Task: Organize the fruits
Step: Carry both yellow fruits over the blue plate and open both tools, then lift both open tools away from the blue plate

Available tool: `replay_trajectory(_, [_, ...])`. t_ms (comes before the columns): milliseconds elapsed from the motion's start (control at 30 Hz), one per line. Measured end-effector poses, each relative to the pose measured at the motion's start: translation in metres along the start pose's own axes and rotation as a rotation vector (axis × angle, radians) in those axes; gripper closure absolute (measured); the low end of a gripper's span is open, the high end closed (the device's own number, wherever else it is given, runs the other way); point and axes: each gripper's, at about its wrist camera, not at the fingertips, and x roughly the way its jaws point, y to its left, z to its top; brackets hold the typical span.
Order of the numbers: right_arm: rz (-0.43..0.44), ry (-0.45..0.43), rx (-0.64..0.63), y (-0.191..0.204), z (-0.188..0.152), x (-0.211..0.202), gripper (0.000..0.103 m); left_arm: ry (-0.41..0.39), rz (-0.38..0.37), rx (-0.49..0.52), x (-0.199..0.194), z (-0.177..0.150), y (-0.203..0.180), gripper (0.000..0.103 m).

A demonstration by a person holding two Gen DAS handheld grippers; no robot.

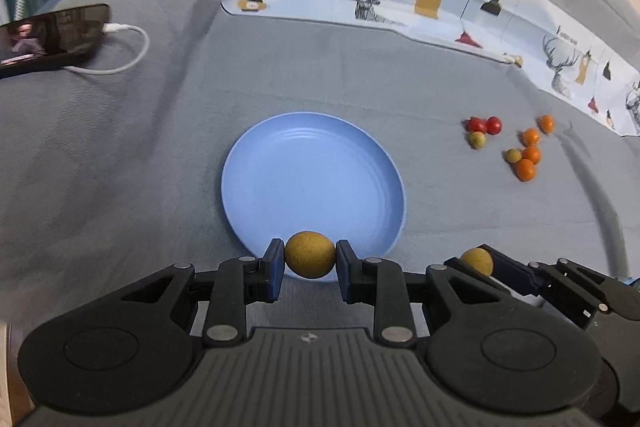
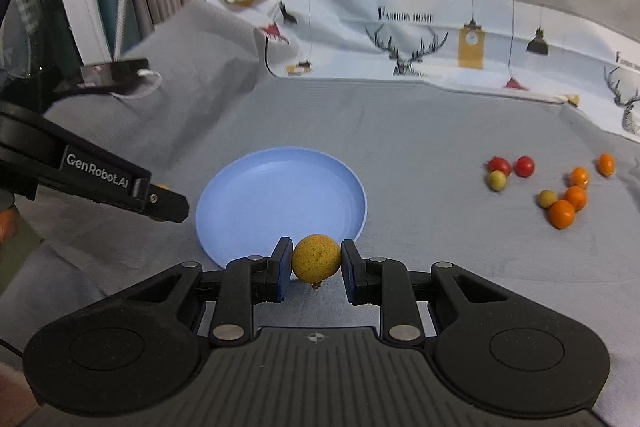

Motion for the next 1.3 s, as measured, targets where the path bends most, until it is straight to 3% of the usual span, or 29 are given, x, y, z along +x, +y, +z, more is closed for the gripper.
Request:
replay_trajectory(333, [0.030, 0.105, -0.016, 0.000, 0.013, 0.078, 0.076, 0.094, 0.039, 0.009, 0.073, 0.028, 0.008, 0.073])
replay_trajectory(567, [0.047, 0.176, -0.060, 0.004, 0.016, 0.118, 0.075, 0.120, 0.070, 0.050, 0.102, 0.035, 0.007, 0.070])
replay_trajectory(600, [0.052, 0.180, -0.064, 0.005, 0.018, 0.122, 0.073, 0.109, 0.073, 0.067, 0.102, 0.037, 0.006, 0.052])
replay_trajectory(633, [0.060, 0.181, -0.068, 0.006, 0.019, 0.124, 0.067, 0.094, 0.078, 0.078, 0.100, 0.038, 0.005, 0.024])
replay_trajectory(667, [0.059, 0.181, -0.074, 0.007, 0.021, 0.125, 0.049, 0.067, 0.085, 0.081, 0.095, 0.039, 0.005, 0.012])
replay_trajectory(700, [0.050, 0.174, -0.082, 0.007, 0.024, 0.123, 0.033, 0.029, 0.089, 0.081, 0.086, 0.039, 0.006, 0.001])
replay_trajectory(800, [0.018, 0.138, -0.111, 0.008, 0.025, 0.106, 0.018, -0.024, 0.084, 0.097, 0.060, 0.038, 0.005, 0.000])
replay_trajectory(1033, [0.041, 0.133, -0.058, 0.008, 0.010, 0.031, 0.007, -0.044, 0.168, 0.042, 0.002, 0.005, 0.009, 0.000])
replay_trajectory(1300, [0.006, -0.005, -0.078, 0.013, -0.002, -0.038, 0.003, -0.059, 0.206, 0.000, -0.041, -0.038, 0.011, 0.000])
